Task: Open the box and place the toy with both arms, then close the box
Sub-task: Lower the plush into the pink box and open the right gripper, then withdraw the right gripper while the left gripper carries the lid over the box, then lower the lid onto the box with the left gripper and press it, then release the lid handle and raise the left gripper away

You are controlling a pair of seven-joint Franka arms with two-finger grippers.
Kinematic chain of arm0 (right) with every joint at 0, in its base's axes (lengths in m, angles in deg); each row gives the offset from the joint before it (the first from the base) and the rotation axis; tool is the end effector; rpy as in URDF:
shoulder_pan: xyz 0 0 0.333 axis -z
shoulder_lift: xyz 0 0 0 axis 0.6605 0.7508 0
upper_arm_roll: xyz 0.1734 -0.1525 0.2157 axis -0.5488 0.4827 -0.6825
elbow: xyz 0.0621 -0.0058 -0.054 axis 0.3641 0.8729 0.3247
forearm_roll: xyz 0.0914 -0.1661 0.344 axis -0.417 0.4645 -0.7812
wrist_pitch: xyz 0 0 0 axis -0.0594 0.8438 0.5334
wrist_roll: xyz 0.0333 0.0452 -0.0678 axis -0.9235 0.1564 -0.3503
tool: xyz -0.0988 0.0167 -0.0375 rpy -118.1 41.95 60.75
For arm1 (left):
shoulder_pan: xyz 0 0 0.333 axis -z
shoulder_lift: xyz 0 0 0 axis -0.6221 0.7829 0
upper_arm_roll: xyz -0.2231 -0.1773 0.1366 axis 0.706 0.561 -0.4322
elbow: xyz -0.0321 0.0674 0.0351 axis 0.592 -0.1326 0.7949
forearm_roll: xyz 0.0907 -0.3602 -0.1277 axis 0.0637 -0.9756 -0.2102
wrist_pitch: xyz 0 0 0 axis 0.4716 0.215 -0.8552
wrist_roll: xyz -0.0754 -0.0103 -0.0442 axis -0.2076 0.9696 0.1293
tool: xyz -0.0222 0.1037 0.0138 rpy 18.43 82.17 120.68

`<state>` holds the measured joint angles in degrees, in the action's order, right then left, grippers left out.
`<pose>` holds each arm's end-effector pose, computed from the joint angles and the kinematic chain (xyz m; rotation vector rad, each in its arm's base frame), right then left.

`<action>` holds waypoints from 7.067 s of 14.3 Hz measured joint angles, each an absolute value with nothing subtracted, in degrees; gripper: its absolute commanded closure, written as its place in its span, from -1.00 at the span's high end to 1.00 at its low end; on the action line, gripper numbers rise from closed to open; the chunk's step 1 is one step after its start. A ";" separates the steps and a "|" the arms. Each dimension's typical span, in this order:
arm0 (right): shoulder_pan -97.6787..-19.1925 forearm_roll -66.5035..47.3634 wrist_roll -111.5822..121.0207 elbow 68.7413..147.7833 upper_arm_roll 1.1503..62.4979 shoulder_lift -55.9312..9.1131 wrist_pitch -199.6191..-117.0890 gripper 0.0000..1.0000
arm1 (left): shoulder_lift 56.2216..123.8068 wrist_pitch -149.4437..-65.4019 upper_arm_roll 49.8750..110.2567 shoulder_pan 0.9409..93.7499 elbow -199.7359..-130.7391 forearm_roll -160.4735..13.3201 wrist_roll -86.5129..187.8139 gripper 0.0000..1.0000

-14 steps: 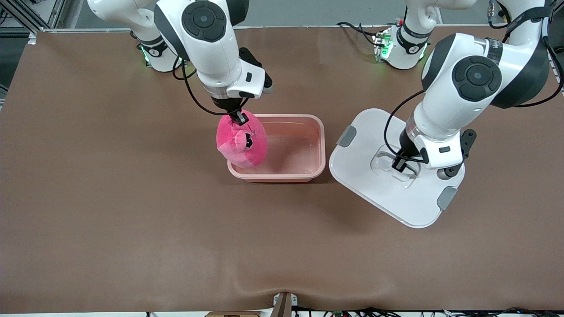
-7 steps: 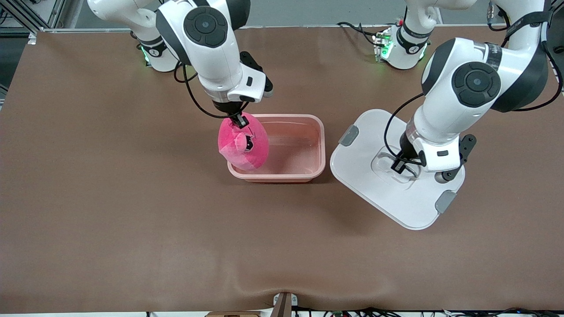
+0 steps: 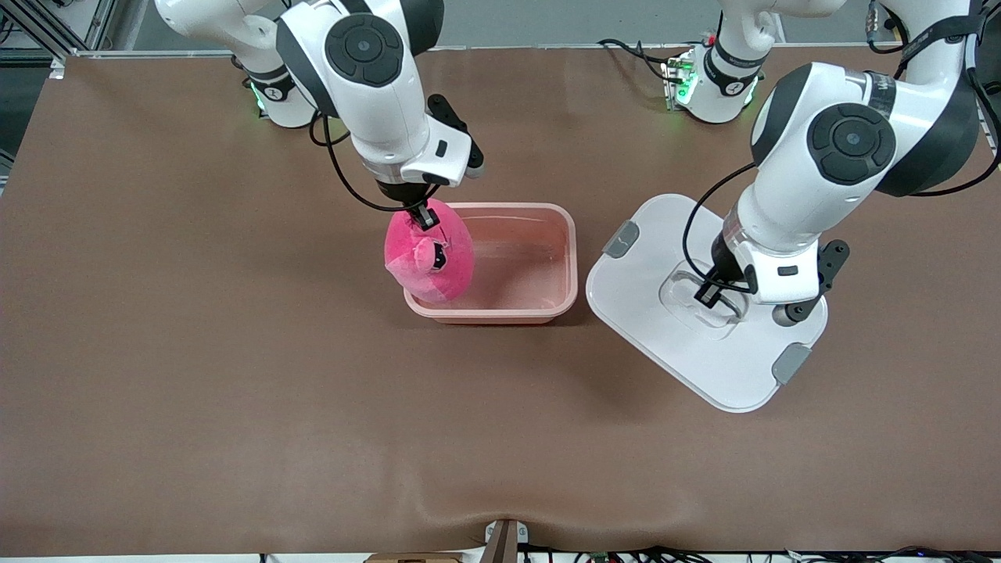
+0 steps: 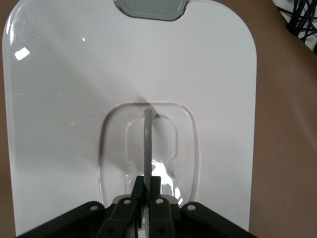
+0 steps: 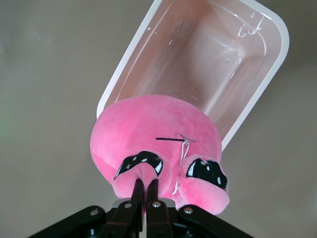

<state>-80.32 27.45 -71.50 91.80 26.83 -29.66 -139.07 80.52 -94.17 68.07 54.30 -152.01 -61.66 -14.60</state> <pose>0.5054 0.4031 0.5153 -1.5653 -2.7008 0.0915 0.6068 -0.2327 0.5074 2.8528 1.3071 0.0470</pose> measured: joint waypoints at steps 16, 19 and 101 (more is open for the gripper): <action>-70.10 27.77 -63.48 91.10 30.14 -30.88 -134.63 1.00 | 80.50 -94.14 68.92 53.48 -151.40 -63.64 -17.38 -1.00; -64.87 27.69 -54.69 91.10 30.24 -31.64 -131.73 1.00 | 80.60 -94.13 69.00 56.31 -151.41 -63.64 -22.94 -1.00; -38.04 27.88 3.12 99.49 29.71 -48.91 -128.36 1.00 | 90.10 -106.47 68.96 89.20 -153.76 -40.95 -93.13 1.00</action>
<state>-38.04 27.88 3.12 99.49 29.71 -48.91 -128.36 90.10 -106.47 68.96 89.20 -153.76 -40.95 -93.13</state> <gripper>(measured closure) 0.000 0.000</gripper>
